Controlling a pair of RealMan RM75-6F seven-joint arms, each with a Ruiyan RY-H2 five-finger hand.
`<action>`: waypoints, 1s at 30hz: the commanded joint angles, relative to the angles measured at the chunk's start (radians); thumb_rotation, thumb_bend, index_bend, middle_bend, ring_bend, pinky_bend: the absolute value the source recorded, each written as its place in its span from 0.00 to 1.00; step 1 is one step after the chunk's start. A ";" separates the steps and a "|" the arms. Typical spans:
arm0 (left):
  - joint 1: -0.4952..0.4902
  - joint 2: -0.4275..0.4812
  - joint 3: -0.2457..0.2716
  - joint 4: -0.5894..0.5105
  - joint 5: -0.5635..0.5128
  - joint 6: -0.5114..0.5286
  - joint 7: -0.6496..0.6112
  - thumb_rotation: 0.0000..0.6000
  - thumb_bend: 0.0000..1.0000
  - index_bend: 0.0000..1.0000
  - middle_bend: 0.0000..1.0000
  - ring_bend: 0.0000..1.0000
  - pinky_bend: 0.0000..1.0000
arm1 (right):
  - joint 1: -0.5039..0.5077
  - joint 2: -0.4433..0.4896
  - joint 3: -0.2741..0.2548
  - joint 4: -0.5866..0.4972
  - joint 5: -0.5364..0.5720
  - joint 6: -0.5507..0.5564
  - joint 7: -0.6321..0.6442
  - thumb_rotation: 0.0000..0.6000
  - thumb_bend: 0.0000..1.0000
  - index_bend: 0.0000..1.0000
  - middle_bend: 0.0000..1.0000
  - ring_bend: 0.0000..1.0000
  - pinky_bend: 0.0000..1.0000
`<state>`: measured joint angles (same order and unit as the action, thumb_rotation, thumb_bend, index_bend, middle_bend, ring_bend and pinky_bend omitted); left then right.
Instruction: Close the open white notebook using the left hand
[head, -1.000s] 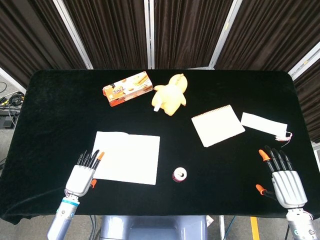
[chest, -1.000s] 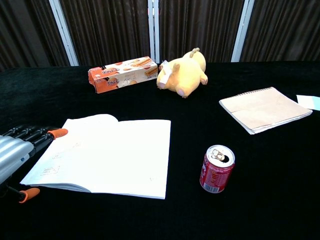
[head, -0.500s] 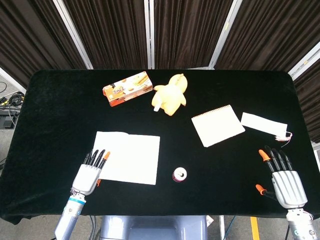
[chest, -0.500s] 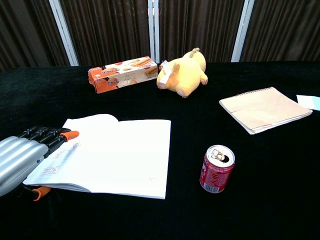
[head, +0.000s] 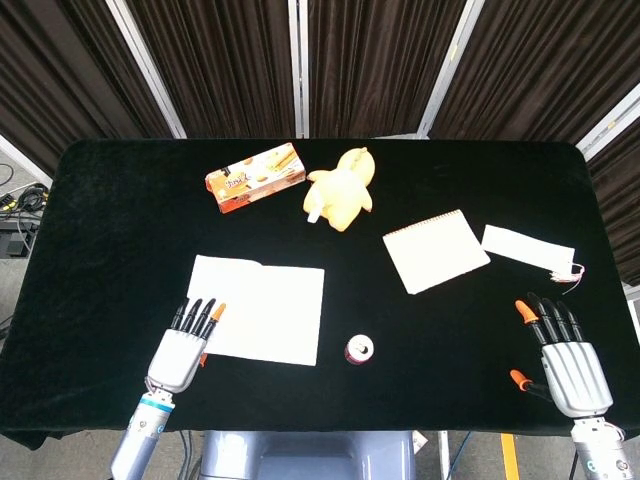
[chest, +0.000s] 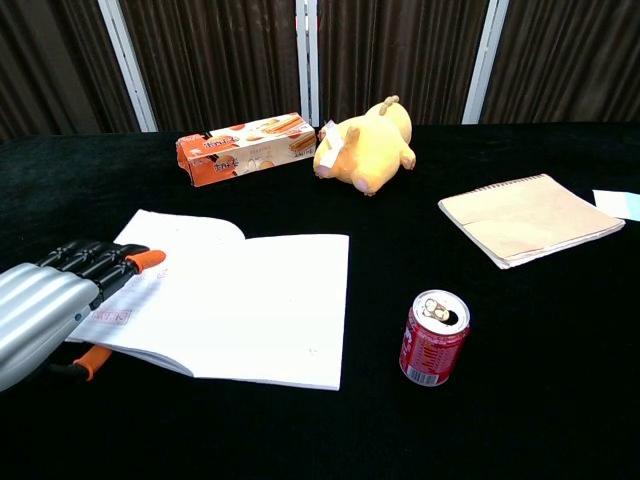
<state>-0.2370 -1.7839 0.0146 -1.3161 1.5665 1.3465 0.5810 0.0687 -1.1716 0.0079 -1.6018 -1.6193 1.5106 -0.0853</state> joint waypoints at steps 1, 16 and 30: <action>0.000 0.006 0.002 -0.011 0.007 0.009 0.003 1.00 0.53 0.00 0.00 0.00 0.00 | 0.000 0.000 0.000 0.000 -0.001 0.001 -0.001 1.00 0.01 0.00 0.00 0.00 0.00; -0.030 0.018 -0.030 -0.080 0.102 0.096 0.054 1.00 0.49 0.00 0.00 0.00 0.00 | 0.000 0.000 0.001 0.000 0.000 0.002 0.004 1.00 0.01 0.00 0.00 0.00 0.00; -0.089 -0.025 -0.080 -0.094 0.099 0.051 0.107 1.00 0.37 0.00 0.00 0.00 0.00 | -0.002 0.007 0.007 -0.003 0.007 0.007 0.014 1.00 0.01 0.00 0.00 0.00 0.00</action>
<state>-0.3242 -1.8067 -0.0644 -1.4110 1.6659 1.3985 0.6873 0.0667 -1.1651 0.0143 -1.6052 -1.6121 1.5173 -0.0711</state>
